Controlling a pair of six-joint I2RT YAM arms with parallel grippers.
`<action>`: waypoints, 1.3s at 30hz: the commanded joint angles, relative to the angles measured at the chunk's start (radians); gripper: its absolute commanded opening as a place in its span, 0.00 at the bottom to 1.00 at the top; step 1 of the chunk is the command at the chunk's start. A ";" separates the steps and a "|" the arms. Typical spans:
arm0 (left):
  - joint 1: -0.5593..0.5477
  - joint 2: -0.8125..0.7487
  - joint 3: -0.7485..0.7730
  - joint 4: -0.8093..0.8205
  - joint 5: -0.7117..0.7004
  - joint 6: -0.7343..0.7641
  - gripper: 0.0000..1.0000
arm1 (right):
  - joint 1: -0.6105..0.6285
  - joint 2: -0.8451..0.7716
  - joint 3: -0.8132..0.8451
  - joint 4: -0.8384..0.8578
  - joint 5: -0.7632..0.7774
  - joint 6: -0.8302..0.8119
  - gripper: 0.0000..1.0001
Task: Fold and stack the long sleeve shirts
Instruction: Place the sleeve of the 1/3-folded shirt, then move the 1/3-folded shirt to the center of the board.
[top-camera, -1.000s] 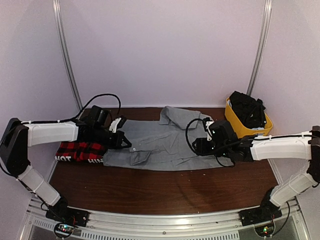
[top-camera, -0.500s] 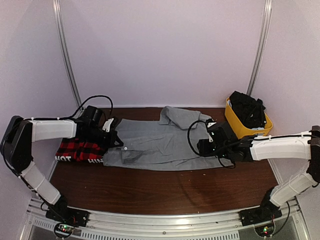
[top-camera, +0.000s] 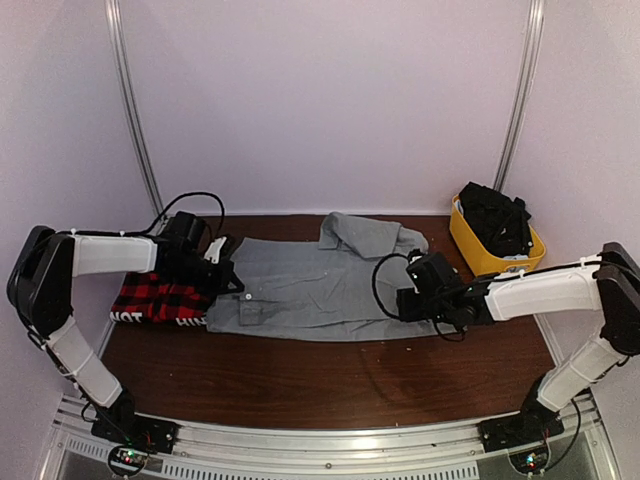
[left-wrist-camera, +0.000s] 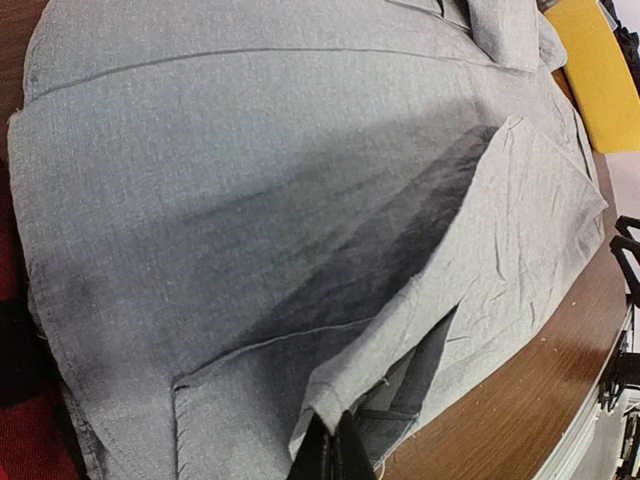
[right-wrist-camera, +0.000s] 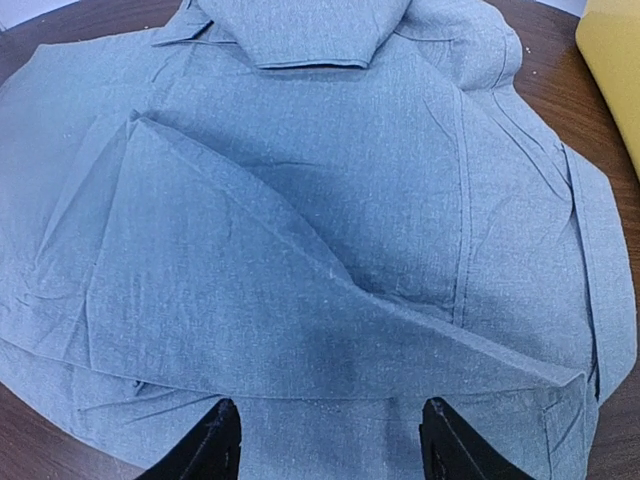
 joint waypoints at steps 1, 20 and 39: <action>0.009 0.030 0.001 0.075 0.010 -0.024 0.03 | -0.006 0.030 0.014 0.003 0.016 -0.014 0.63; -0.051 -0.071 -0.084 0.249 -0.060 -0.050 0.66 | -0.139 0.235 0.139 0.056 -0.107 -0.079 0.62; -0.214 0.059 -0.144 0.345 -0.183 -0.043 0.69 | -0.262 0.266 0.132 0.063 -0.102 -0.112 0.61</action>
